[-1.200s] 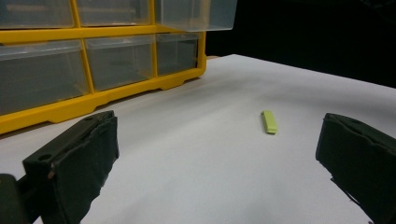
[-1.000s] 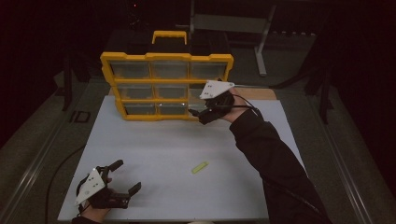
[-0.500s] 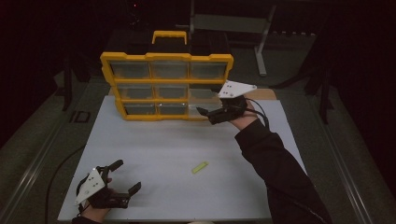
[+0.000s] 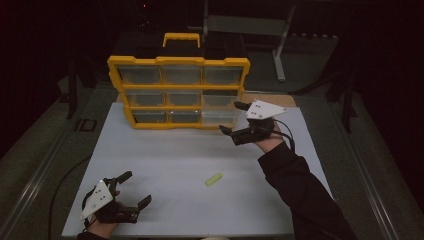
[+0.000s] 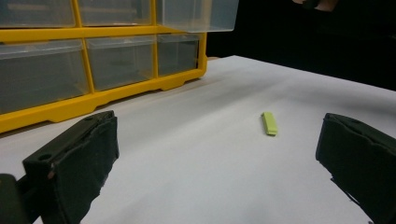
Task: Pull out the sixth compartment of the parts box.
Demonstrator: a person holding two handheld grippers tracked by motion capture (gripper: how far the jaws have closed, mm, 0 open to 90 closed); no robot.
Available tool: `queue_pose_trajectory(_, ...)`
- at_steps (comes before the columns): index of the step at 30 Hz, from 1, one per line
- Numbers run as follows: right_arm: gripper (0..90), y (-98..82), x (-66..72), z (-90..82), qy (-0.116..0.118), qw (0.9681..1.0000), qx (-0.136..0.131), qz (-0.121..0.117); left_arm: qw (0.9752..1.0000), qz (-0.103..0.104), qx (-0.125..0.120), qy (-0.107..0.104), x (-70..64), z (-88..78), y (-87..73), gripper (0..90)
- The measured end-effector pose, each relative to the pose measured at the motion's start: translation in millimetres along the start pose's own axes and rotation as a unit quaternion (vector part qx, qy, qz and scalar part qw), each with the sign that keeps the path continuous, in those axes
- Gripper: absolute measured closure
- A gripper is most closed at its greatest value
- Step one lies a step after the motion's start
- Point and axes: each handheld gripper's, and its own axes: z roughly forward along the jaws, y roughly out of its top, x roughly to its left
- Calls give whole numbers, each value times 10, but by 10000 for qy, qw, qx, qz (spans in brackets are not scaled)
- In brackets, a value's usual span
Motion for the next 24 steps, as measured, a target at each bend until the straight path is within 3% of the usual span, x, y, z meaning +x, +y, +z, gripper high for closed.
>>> queue_pose_trajectory(4, 114, -55, 39, -35, -60, 10000, -39, -20, 10000, 5, 2, -4, -3, 1, 0, 3)
queue_pose_trajectory(14, 113, -359, 159, -274, -221, 9996, -98, 176, 10000, 10, 2, 0, -6, 3, 0, 3)
queue_pose_trajectory(24, 112, -679, 287, -446, -241, 9987, -106, 428, 10000, 18, 19, 4, -9, 11, -2, 3)
